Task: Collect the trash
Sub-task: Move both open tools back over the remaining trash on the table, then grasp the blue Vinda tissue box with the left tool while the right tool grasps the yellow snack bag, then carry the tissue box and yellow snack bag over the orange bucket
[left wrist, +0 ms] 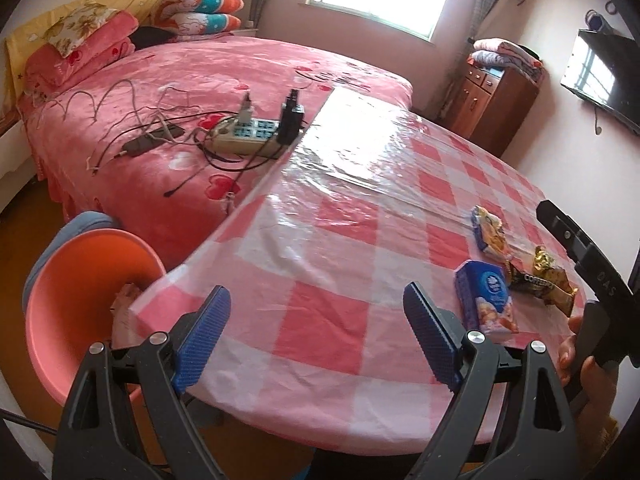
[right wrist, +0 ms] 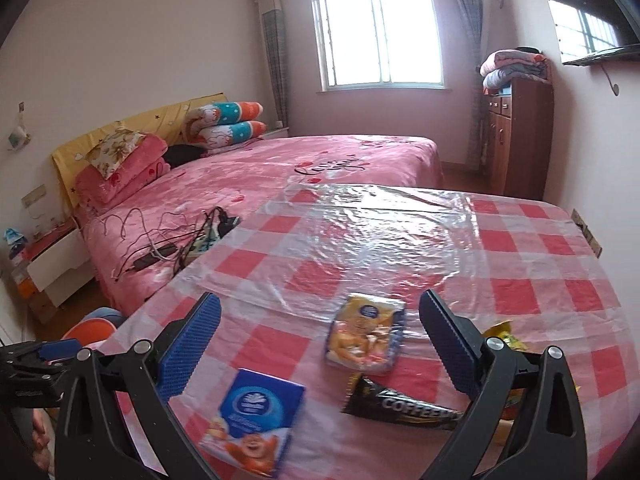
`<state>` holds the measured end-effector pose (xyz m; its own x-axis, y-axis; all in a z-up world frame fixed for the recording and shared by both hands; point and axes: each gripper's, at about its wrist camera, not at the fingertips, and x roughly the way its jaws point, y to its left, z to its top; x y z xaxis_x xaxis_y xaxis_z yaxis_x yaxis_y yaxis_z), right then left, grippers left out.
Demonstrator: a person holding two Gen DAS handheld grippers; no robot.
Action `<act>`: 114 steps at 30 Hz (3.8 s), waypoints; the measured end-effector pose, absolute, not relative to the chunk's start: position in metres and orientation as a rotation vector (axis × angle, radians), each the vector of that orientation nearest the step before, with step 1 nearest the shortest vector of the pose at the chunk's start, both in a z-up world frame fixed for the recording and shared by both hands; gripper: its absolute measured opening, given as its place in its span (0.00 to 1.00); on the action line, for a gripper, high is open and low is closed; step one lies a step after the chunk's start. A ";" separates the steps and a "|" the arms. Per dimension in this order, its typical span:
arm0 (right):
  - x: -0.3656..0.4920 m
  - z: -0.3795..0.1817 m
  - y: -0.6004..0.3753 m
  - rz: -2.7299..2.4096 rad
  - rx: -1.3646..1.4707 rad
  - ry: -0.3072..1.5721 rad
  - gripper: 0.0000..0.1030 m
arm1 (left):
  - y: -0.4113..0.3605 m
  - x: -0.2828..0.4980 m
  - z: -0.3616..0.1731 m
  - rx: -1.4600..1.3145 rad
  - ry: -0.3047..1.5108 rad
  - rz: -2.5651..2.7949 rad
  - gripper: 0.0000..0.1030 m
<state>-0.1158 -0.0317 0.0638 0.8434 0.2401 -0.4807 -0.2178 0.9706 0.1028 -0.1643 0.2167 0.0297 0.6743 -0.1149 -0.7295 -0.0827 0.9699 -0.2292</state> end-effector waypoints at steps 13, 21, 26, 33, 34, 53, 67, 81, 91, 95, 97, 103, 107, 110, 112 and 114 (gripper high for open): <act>-0.114 0.061 -0.062 0.199 0.032 0.502 0.95 | 0.171 -0.152 0.035 -0.201 0.868 -0.076 0.86; -0.111 0.057 -0.088 0.165 0.055 0.519 0.95 | 0.139 -0.147 0.041 -0.169 0.876 -0.127 0.86; -0.101 0.054 -0.120 0.135 0.132 0.572 0.95 | 0.120 -0.145 0.043 -0.153 0.883 -0.162 0.86; -0.091 0.046 -0.182 0.093 0.305 0.622 0.95 | 0.088 -0.140 0.037 -0.119 0.921 -0.228 0.86; -0.090 0.045 -0.188 0.091 0.316 0.622 0.95 | 0.083 -0.139 0.034 -0.110 0.935 -0.233 0.86; -0.073 0.026 -0.203 0.224 0.333 0.758 0.95 | 0.051 -0.114 0.008 -0.035 1.021 -0.183 0.86; -0.068 0.015 -0.164 0.259 0.101 0.862 0.76 | 0.049 -0.105 0.006 -0.011 1.005 -0.149 0.77; -0.065 0.011 -0.158 0.274 0.054 0.895 0.59 | 0.051 -0.101 0.006 0.007 0.960 -0.152 0.60; -0.065 0.015 -0.162 0.269 0.085 0.860 0.45 | 0.054 -0.102 0.006 0.003 0.931 -0.188 0.58; -0.063 0.017 -0.167 0.270 0.125 0.849 0.42 | 0.060 -0.102 0.006 -0.027 0.917 -0.217 0.57; -0.062 0.018 -0.168 0.269 0.140 0.843 0.41 | 0.064 -0.102 0.006 -0.050 0.913 -0.234 0.57; -0.060 0.020 -0.169 0.284 0.200 0.821 0.40 | 0.076 -0.103 0.005 -0.111 0.898 -0.279 0.56; -0.061 0.026 -0.169 0.290 0.240 0.796 0.40 | 0.087 -0.103 0.005 -0.153 0.897 -0.293 0.56; -0.062 0.032 -0.171 0.298 0.284 0.771 0.40 | 0.094 -0.104 0.005 -0.175 0.893 -0.303 0.56; -0.064 0.038 -0.170 0.300 0.301 0.757 0.40 | 0.097 -0.105 0.004 -0.187 0.891 -0.308 0.56; -0.064 0.041 -0.168 0.305 0.316 0.749 0.40 | 0.103 -0.106 0.004 -0.202 0.890 -0.315 0.56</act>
